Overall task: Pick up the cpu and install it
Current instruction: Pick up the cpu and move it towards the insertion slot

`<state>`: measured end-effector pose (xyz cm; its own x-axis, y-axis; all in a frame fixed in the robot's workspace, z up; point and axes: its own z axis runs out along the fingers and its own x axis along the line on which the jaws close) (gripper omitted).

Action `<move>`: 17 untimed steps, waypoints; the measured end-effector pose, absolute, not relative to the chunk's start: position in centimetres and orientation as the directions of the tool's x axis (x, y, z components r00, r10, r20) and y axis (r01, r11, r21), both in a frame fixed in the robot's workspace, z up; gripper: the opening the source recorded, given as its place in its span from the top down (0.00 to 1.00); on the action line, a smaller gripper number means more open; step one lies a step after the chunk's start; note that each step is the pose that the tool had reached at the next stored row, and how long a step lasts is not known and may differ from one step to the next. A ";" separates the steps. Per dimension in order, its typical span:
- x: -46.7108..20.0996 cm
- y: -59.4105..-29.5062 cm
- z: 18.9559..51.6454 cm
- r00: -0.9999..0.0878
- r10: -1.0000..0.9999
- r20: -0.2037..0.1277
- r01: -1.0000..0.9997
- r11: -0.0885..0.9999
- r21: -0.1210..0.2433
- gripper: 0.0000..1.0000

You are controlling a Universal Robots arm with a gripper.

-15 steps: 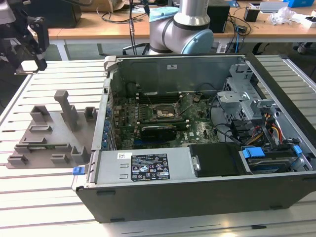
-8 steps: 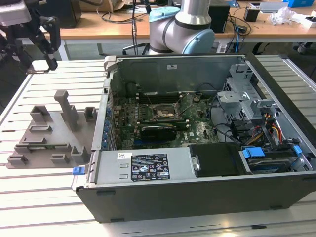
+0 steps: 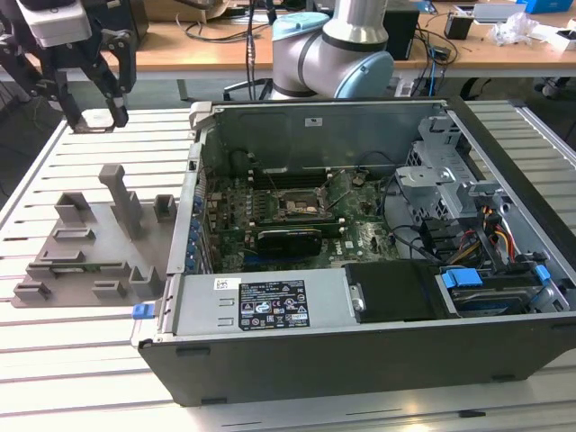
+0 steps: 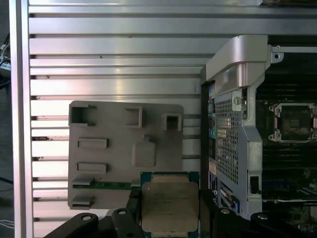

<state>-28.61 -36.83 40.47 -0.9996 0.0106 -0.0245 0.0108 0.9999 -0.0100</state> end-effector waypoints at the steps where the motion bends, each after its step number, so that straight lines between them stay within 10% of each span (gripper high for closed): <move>1: -28.4 -36.8 40.5 -1.000 0.011 -0.025 0.011 1.000 -0.010 0.45; 17: -24.3 -36.8 40.5 -1.000 0.011 -0.025 0.011 1.000 -0.010 0.45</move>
<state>-24.27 -36.82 40.45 -0.9996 0.0106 -0.0245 0.0108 0.9999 -0.0100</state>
